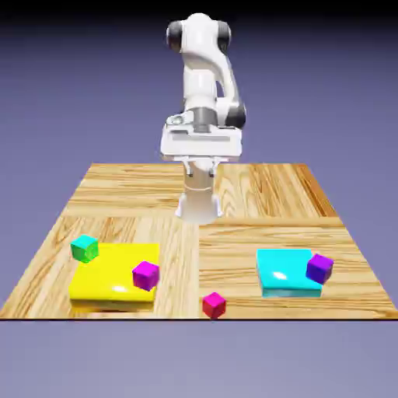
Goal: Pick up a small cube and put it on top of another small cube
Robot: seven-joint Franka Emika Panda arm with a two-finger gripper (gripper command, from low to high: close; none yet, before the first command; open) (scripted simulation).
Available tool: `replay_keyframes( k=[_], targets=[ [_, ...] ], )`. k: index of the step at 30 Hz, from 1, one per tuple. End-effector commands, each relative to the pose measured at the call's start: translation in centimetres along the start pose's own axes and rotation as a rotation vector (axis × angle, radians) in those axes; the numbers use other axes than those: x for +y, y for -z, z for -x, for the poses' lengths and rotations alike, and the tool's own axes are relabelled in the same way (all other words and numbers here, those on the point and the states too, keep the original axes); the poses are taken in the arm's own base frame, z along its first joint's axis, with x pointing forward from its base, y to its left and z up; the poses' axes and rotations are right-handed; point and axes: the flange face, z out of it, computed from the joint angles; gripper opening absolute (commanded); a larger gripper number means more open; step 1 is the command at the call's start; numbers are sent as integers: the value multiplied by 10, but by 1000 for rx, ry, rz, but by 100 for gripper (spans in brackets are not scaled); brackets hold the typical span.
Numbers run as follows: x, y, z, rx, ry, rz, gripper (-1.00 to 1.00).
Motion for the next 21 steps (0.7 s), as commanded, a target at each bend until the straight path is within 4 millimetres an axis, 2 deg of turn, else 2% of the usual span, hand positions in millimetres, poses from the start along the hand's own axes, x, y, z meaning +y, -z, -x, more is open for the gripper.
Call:
replay_keyframes(
  k=[1,11,21],
  targets=[
    [-1,-11,-1,-20,-27,30,0],
    [1,-123,4,-211,-328,326,0],
    [25,-233,33,-389,-664,622,0]
  ],
)
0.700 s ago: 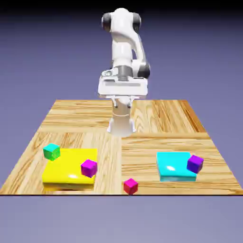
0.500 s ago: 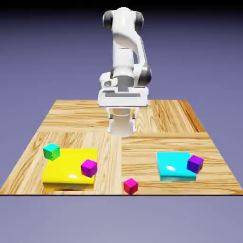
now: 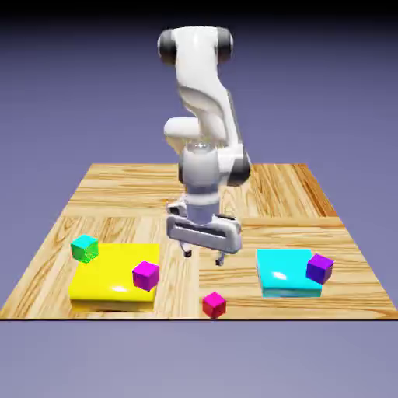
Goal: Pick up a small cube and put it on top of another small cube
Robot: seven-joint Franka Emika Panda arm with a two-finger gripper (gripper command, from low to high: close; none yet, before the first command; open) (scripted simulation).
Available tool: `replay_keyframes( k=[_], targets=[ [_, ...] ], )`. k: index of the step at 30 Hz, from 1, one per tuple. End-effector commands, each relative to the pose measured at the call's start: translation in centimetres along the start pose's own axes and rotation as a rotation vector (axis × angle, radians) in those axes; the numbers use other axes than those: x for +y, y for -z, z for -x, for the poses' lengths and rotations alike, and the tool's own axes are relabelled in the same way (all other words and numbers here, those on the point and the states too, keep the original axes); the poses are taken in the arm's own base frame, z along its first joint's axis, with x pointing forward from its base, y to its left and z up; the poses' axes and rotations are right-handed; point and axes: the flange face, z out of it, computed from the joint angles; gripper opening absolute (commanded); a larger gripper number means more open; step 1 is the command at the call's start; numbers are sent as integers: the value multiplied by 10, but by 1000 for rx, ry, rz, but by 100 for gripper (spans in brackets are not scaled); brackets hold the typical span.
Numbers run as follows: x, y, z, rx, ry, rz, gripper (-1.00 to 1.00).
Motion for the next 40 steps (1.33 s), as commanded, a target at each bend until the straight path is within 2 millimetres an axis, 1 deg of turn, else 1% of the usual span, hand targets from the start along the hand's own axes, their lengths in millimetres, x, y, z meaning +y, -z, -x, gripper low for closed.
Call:
replay_keyframes(
  k=[1,6,7,8,12,13,14,15,19,22,25,28,31,32,33,36,37,38,39,40],
  targets=[
    [-3,-11,-1,-19,-35,29,0],
    [-15,-62,-2,-113,-212,173,0],
    [-16,-67,-2,-124,-231,189,0],
    [-16,-67,-2,-124,-231,189,0],
    [-7,-135,4,-124,-231,189,0],
    [-6,-136,4,-124,-231,189,0],
    [-6,-136,4,-124,-231,189,-100],
    [-6,-136,4,-124,-231,189,-100],
    [-16,-69,-2,-124,-231,189,-100],
    [-34,-49,80,-124,-23,222,-100],
    [-39,-26,165,-115,187,249,-100],
    [-31,1,247,-97,389,269,-100],
    [-12,32,324,-72,585,279,-100],
    [-9,36,332,-69,604,280,-100],
    [-9,36,332,-69,604,280,-100],
    [4,-27,330,-69,604,279,-100],
    [6,-32,330,-69,604,280,-100],
    [6,-32,330,-69,604,280,100],
    [6,-32,330,-69,604,280,100],
    [0,-12,330,-68,603,279,100]
  ],
)
